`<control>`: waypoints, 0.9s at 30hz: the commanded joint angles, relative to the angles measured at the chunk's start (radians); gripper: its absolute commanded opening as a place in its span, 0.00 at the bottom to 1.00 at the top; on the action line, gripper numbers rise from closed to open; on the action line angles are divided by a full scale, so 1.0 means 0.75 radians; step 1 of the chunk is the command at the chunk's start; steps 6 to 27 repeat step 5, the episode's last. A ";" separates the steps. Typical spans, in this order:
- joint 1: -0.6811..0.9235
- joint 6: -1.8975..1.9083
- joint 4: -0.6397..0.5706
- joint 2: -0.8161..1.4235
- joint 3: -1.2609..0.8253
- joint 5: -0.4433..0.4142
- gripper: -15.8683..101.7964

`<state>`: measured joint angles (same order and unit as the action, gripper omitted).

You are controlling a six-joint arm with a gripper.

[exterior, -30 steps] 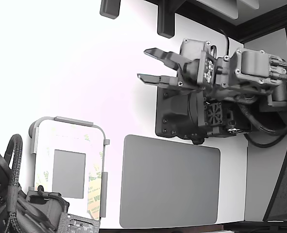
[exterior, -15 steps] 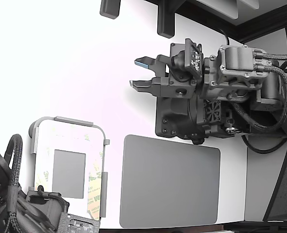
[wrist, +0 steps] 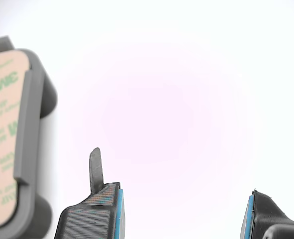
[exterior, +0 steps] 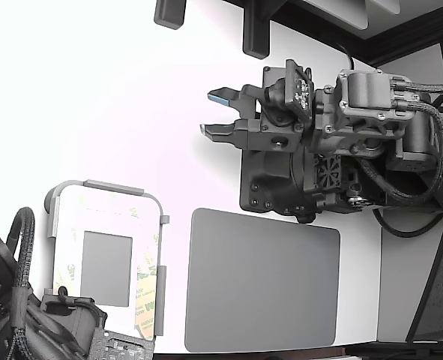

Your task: Peel off protective film from adhesive tape.

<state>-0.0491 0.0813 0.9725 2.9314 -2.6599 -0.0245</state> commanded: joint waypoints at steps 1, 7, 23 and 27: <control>-0.025 0.000 -0.010 0.031 0.029 -0.002 0.98; -0.025 0.000 -0.010 0.031 0.029 -0.002 0.98; -0.025 0.000 -0.010 0.031 0.029 -0.002 0.98; -0.025 0.000 -0.010 0.031 0.029 -0.002 0.98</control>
